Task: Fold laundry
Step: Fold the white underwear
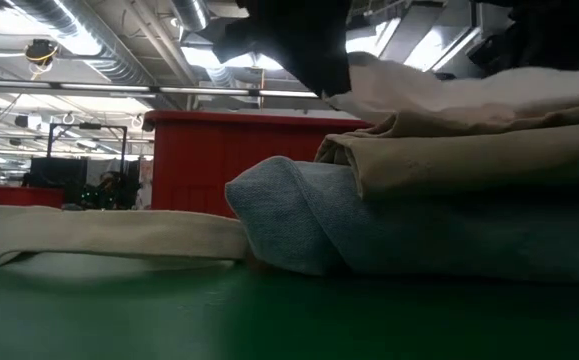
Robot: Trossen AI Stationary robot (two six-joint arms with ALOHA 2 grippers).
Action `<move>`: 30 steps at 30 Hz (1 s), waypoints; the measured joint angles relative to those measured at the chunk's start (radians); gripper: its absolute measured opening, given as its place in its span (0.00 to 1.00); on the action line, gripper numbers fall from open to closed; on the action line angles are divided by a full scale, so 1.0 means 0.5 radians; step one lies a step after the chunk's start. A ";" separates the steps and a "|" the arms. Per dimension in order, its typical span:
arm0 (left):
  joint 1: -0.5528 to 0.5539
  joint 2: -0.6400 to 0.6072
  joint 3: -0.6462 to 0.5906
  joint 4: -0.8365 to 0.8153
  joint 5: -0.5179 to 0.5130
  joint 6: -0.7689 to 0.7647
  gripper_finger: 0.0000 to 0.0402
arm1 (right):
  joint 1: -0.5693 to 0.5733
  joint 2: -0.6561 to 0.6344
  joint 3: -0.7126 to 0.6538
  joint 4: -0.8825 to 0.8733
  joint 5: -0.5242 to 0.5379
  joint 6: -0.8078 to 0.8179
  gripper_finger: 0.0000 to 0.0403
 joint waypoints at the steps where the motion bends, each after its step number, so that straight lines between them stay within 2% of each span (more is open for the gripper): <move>1: 0.003 0.000 0.000 -0.003 0.000 0.000 0.00 | 0.000 0.000 0.000 0.000 0.018 0.000 0.19; 7: 0.020 0.000 0.000 -0.037 -0.001 0.000 0.00 | 0.000 0.000 0.000 -0.004 0.076 0.000 0.37; 14: 0.019 0.000 0.000 -0.169 0.000 0.000 0.00 | 0.002 0.000 0.000 -0.004 -0.466 -0.009 0.43; 17: 0.021 0.000 0.000 -0.187 -0.001 0.000 0.00 | 0.002 0.000 0.000 -0.004 -0.592 -0.012 0.43; 22: 0.023 0.000 0.000 -0.187 0.002 0.000 0.00 | 0.002 0.000 0.001 -0.068 -0.600 -0.015 0.43; 26: 0.023 0.000 0.000 -0.187 0.002 -0.001 0.00 | 0.002 0.000 0.001 -0.258 -0.598 -0.016 0.43; 30: 0.024 0.000 0.000 -0.186 0.003 -0.002 0.00 | 0.002 0.000 0.001 -0.513 -0.462 0.032 0.43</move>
